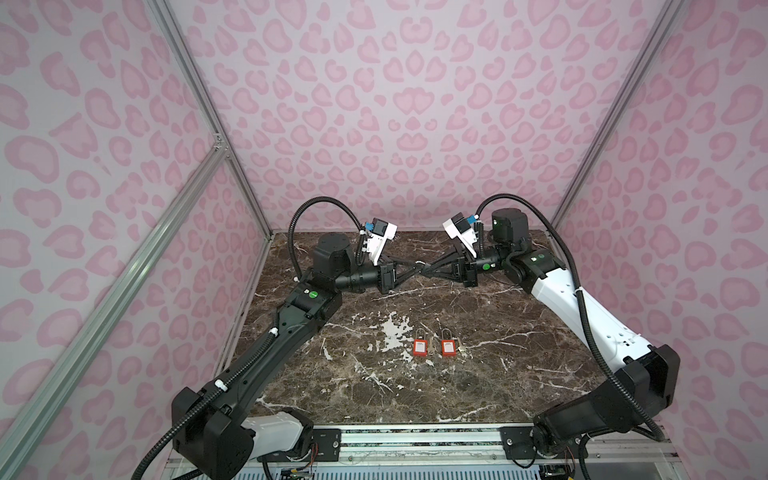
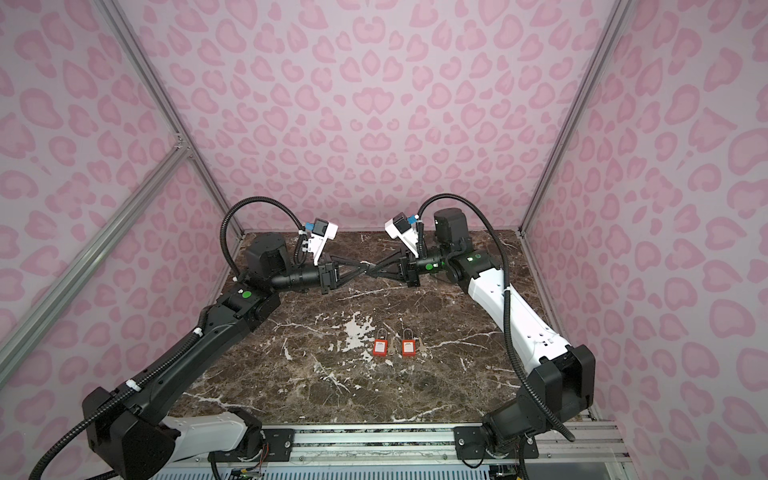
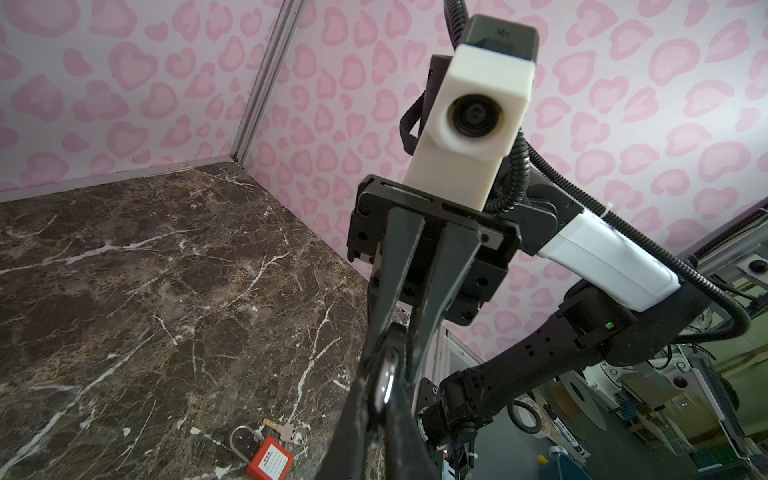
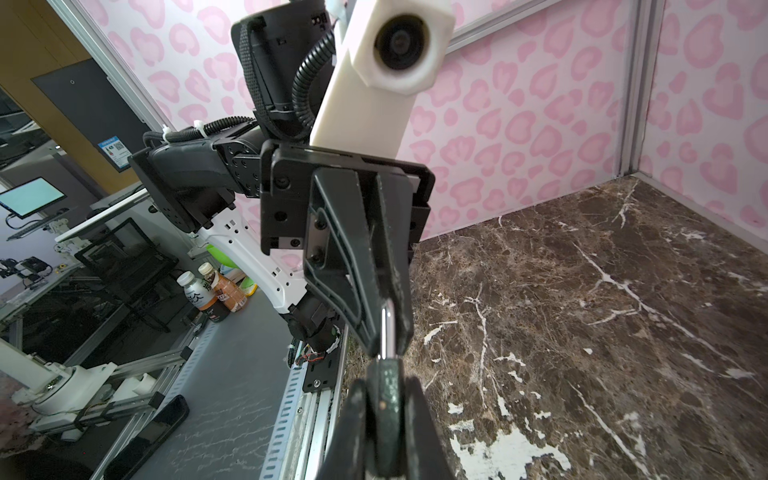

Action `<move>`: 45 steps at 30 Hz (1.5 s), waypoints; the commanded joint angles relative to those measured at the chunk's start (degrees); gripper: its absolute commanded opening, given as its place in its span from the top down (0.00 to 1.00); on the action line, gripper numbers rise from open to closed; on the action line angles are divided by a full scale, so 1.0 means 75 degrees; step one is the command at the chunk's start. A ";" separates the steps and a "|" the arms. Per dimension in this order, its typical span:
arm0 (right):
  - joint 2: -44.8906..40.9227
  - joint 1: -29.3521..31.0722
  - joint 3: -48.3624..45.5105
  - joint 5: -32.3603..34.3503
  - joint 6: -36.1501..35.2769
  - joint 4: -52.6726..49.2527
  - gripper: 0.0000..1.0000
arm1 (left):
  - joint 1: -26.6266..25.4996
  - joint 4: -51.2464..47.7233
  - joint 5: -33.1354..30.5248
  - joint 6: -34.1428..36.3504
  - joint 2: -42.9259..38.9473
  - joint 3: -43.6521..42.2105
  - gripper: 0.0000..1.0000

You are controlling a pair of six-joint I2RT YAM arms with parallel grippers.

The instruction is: Lock with the key

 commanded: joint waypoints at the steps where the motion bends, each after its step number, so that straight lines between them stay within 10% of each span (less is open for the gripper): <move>1: 0.0000 0.0035 -0.0058 -0.0014 -0.0154 0.0090 1.00 | 0.0021 0.0451 0.0277 -0.0157 0.0059 0.0150 0.96; 14: -0.0168 -0.0093 -0.0387 0.0210 -0.0171 0.0341 0.57 | 0.0511 0.1181 0.0398 -0.0821 -0.0119 -0.0076 0.96; 38: -0.0147 -0.0201 -0.0523 -0.0004 0.0690 0.1457 0.68 | 0.0619 0.1449 0.0452 -0.0952 -0.0300 -0.0371 0.96; 45: -0.0091 -0.0205 -0.0525 -0.0123 0.0825 0.1587 0.88 | 0.0619 0.1430 0.0411 -0.0897 -0.0317 -0.0446 0.96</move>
